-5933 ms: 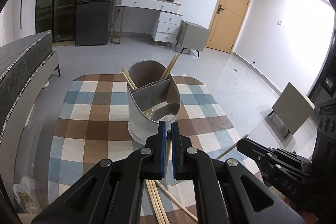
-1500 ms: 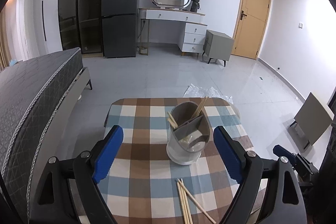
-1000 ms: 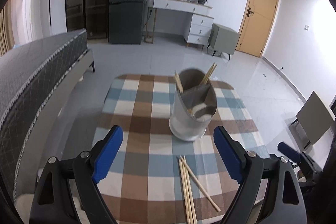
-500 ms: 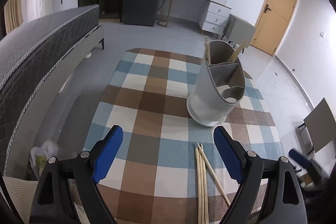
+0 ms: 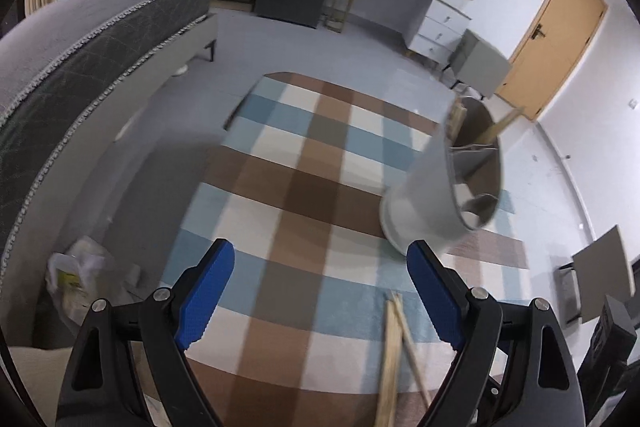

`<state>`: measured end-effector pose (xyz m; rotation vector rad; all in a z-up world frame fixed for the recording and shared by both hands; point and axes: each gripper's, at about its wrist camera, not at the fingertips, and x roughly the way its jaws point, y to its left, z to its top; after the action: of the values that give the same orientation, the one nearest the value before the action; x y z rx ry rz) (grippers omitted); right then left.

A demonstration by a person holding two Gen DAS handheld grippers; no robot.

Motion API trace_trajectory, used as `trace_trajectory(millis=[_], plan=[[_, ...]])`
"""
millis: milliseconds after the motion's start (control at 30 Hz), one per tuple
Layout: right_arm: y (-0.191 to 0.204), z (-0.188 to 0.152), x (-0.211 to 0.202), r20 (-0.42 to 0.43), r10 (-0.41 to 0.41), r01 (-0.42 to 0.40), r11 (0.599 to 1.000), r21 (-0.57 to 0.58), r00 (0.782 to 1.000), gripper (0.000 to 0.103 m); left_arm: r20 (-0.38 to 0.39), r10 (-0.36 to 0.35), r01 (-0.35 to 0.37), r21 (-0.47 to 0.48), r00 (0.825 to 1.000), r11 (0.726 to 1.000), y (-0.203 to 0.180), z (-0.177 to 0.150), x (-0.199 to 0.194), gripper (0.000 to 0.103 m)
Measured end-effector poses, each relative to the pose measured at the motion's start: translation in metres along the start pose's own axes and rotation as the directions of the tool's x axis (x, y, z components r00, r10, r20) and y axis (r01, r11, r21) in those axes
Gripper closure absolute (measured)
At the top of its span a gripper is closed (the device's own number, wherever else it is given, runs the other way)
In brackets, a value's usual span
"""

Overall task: Organize utensils
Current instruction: 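Lower the right tool to the pile and grasp a chopstick, then lower the left tool and close on a chopstick while the right tool holds its chopstick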

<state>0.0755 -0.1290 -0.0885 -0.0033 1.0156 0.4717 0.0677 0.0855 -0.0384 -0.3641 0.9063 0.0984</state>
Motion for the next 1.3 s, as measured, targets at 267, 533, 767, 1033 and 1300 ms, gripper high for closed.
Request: trace_trajectory(millis=[267,533,767,1033,1300], plan=[[0.013,0.023,0.056,-0.122,-0.029,0.019,0.997,-0.08,0.992,0.043,-0.021,-0.04,0.039,-0.075,0.999,0.996,0.013,0.013,0.0,0.018],[0.022,0.035,0.098,-0.208,-0.109,0.079,0.986,-0.147,0.972,0.067,-0.072,-0.079,0.069,-0.131,0.994,0.989,0.02,0.016,0.006,0.018],[0.026,0.034,0.109,-0.208,-0.142,0.11,0.982,-0.157,0.968,0.09,-0.084,-0.085,0.072,-0.147,0.993,0.987,0.022,0.016,0.007,0.018],[0.009,0.034,0.089,-0.152,-0.116,0.102,0.99,-0.096,0.981,0.099,-0.093,-0.063,0.051,-0.124,0.994,0.991,0.02,0.013,0.011,0.018],[-0.028,0.029,0.045,-0.056,-0.046,0.048,0.998,0.037,0.997,0.099,-0.111,-0.009,0.006,-0.029,0.994,1.0,0.004,0.002,0.023,0.018]])
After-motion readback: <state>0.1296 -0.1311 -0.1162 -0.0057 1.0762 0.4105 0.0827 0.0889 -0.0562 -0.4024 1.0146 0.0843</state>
